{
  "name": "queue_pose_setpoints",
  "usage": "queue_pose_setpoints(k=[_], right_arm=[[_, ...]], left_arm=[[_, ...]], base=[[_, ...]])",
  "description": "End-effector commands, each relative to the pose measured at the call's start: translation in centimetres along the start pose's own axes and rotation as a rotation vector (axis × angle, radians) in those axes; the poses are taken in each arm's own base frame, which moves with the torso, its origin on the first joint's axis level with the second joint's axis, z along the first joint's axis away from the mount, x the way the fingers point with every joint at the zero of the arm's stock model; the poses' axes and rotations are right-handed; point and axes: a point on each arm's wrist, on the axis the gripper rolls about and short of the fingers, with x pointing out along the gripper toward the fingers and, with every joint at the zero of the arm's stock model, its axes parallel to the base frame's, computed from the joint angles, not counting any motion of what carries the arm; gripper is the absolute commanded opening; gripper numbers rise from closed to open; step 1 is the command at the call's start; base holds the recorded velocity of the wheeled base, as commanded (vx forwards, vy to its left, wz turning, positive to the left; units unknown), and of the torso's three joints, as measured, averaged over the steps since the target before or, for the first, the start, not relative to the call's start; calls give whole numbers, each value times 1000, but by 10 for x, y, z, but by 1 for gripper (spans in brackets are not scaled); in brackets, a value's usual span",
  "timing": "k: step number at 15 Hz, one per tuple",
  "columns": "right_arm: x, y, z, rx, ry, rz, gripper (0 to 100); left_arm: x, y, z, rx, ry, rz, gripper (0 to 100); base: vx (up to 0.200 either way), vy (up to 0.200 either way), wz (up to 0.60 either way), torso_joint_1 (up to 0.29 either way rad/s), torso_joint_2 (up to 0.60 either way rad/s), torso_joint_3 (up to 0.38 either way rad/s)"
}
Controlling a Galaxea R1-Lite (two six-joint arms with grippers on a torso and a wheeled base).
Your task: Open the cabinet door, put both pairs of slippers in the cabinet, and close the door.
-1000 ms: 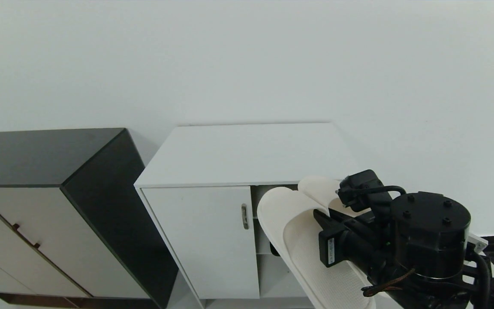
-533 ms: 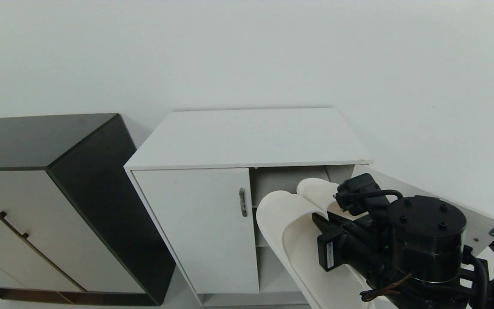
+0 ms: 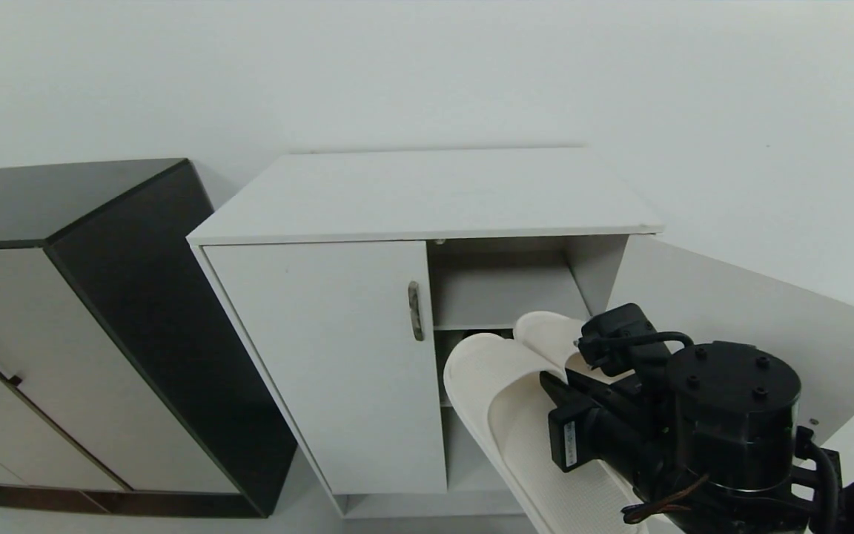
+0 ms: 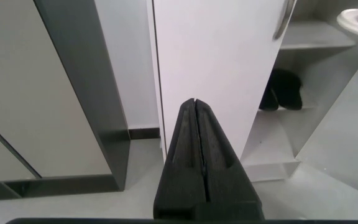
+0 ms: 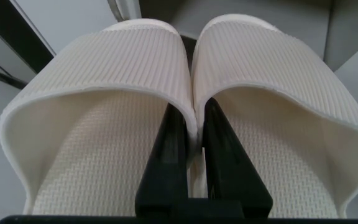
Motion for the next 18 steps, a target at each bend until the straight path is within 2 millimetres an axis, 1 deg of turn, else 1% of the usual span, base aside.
queue_pose_setpoints(k=[1,7,11,13,16,18], right_arm=[[1,1,-1,-3,5,0,0],[3,1,-4,-6,15,-2,0],[12,2,-13,-9,37,-8,0],[18,0,-16,-6,30,-21,0],[18,0,-17,-4,27,-22,0],[19,-1,-17,-3,27,-26,0]], left_arm=[[0,0,0,0,1,-1,0],[0,0,0,1,1,-1,0],[0,0,0,2,-1,-1,0],[0,0,0,1,1,1,0],[0,0,0,1,1,-1,0],[0,0,0,1,1,-1,0]], base=[[0,0,0,-173,500,320],[0,0,0,-149,481,323],[0,0,0,-110,464,344],[0,0,0,-71,447,371],[0,0,0,-31,435,404],[0,0,0,-5,210,198]])
